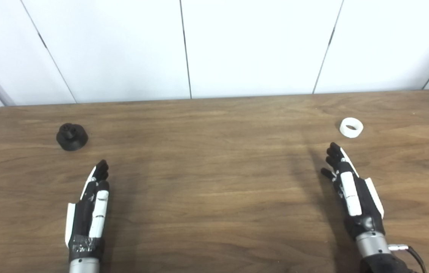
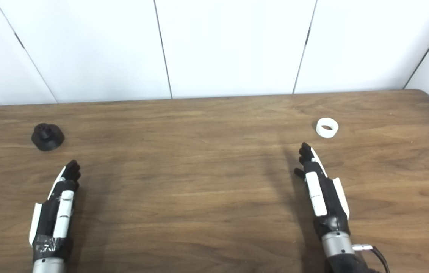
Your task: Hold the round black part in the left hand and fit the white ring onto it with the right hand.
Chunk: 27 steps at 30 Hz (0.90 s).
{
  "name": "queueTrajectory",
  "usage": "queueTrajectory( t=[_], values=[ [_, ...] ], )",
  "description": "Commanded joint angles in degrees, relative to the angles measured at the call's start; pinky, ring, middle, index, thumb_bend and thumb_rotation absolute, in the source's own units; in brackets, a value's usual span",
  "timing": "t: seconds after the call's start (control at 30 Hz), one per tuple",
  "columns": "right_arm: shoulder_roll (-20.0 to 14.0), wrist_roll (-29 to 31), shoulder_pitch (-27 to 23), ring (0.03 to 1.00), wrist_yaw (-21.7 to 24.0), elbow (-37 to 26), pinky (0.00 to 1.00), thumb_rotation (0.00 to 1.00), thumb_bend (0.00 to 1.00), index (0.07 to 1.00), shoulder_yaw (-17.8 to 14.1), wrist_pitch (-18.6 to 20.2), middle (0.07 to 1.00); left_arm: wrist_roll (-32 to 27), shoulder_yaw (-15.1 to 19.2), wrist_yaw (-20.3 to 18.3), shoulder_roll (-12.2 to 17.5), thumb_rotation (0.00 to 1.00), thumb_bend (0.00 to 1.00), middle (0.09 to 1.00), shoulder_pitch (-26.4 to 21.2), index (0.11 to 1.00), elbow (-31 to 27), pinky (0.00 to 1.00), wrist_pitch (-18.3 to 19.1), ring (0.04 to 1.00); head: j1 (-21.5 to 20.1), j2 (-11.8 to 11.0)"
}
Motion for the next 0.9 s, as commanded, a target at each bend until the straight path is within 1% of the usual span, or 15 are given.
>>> queueTrajectory(
  t=[0.0,0.27,0.37,0.47,0.5,0.53,0.57,0.63,0.67,0.7,0.77,0.8,0.87],
  values=[
    [-0.4,0.1,-0.8,0.955,0.0,-1.1,0.98,1.00,0.49,0.946,-0.4,0.0,0.953,0.1,-0.2,0.1,-1.1,0.80,0.49,0.950,3.0,0.936,0.0,1.00,-0.8,0.966,0.0,0.0],
    [-0.4,0.2,-0.6,0.958,0.1,-1.1,0.99,1.00,0.48,0.946,-0.4,0.3,0.955,0.3,-0.3,0.1,-1.0,0.80,0.49,0.945,3.0,0.937,0.1,1.00,-1.0,0.960,0.2,0.0],
    [-0.4,0.3,-0.3,0.958,0.1,-1.2,0.99,1.00,0.48,0.945,-0.4,0.4,0.953,0.5,-0.4,0.1,-1.0,0.80,0.49,0.945,3.0,0.937,0.1,1.00,-1.0,0.960,1.2,-0.5],
    [-0.7,0.4,-0.1,0.957,0.2,-0.7,0.99,1.00,0.47,0.943,-0.6,-0.3,0.954,0.9,-0.6,0.2,-1.3,0.79,0.49,0.944,3.0,0.935,0.3,1.00,-1.2,0.959,3.5,-1.6],
    [-0.9,0.8,-0.1,0.958,0.4,-0.5,0.99,1.00,0.47,0.943,-0.7,-0.7,0.955,1.1,-0.7,0.3,-1.4,0.79,0.49,0.944,3.1,0.934,0.5,1.00,-1.3,0.958,4.6,-2.0],
    [-1.1,1.1,0.0,0.960,0.6,-0.2,0.99,1.00,0.46,0.946,-0.8,-0.9,0.958,1.7,-0.9,0.5,-1.5,0.79,0.49,0.941,3.2,0.932,0.6,1.00,-1.3,0.955,6.7,-3.0],
    [-1.2,1.4,0.0,0.965,0.8,0.0,1.00,1.00,0.46,0.950,-0.9,-1.1,0.963,2.1,-1.1,0.6,-1.7,0.80,0.49,0.941,3.2,0.933,0.7,0.99,-1.3,0.954,7.1,-3.1],
    [-1.6,1.9,0.1,0.965,1.1,0.7,1.00,1.00,0.46,0.952,-1.2,-1.7,0.963,3.3,-1.5,0.9,-1.9,0.79,0.49,0.940,3.5,0.934,1.0,0.99,-1.3,0.951,10.3,-4.7],
    [-1.8,2.1,0.1,0.967,1.3,1.1,1.00,1.00,0.45,0.954,-1.2,-2.2,0.963,3.7,-1.7,0.9,-2.0,0.79,0.50,0.939,3.5,0.934,1.2,0.99,-1.5,0.950,11.3,-5.1],
    [-2.1,2.3,0.0,0.970,1.5,1.6,1.00,1.00,0.45,0.959,-1.3,-2.9,0.965,4.2,-2.0,1.0,-2.2,0.79,0.50,0.938,3.6,0.934,1.6,0.99,-1.9,0.949,13.3,-6.3],
    [-2.4,2.6,-0.1,0.965,1.8,2.8,1.00,1.00,0.46,0.964,-1.5,-4.1,0.962,4.5,-2.4,0.9,-2.5,0.78,0.50,0.938,3.5,0.934,2.2,0.99,-2.6,0.950,14.4,-7.1],
    [-2.6,3.0,-0.2,0.967,2.1,3.1,1.00,1.00,0.47,0.967,-1.5,-4.4,0.964,4.3,-2.5,1.0,-2.8,0.78,0.50,0.940,3.5,0.936,2.6,0.99,-3.1,0.953,15.5,-7.9],
    [-2.9,3.5,-0.4,0.979,2.7,3.3,1.00,1.00,0.44,0.985,-1.3,-4.0,0.980,4.4,-2.6,1.2,-3.3,0.75,0.48,0.936,3.3,0.930,3.5,0.98,-4.1,0.949,16.5,-8.6]
  ],
)
